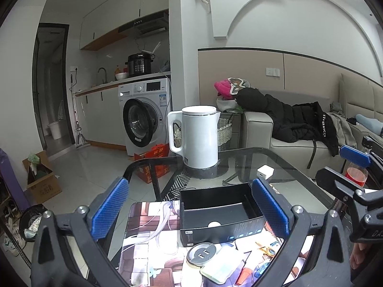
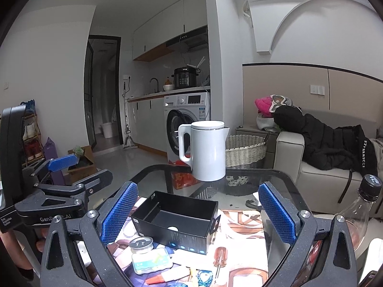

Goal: Organize rigid objects

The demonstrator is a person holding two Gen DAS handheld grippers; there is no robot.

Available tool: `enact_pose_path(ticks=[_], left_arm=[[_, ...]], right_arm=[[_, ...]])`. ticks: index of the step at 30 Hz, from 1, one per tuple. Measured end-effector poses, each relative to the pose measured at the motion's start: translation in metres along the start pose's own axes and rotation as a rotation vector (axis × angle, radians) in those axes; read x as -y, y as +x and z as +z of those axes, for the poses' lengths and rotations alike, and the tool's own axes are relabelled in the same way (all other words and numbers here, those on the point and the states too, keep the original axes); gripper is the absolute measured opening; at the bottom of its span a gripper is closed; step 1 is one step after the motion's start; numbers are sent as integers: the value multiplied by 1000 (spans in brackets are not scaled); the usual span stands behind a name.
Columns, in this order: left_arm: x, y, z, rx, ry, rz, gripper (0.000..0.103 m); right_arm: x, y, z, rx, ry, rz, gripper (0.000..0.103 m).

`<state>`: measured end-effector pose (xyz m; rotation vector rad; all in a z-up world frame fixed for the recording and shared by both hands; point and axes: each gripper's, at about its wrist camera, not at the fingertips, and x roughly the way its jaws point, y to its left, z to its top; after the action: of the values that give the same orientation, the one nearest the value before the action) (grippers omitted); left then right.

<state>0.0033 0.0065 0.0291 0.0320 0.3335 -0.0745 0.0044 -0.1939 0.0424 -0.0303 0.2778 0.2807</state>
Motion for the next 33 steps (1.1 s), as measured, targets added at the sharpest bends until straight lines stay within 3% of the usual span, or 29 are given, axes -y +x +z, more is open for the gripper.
enact_pose_path(ticks=[7, 19, 23, 27, 33], left_arm=[[2, 10, -2, -64, 16, 24, 103], [16, 38, -15, -242, 82, 27, 103], [23, 57, -32, -364, 126, 38, 103], [29, 72, -48, -469, 161, 37, 103], [33, 90, -65, -572, 216, 45, 103]], right_arm=[[0, 2, 0, -9, -6, 0, 103], [7, 35, -10, -174, -17, -15, 103], [8, 49, -19, -256, -21, -7, 103], [16, 71, -33, -393, 3, 17, 103], [22, 94, -57, -531, 20, 39, 103]])
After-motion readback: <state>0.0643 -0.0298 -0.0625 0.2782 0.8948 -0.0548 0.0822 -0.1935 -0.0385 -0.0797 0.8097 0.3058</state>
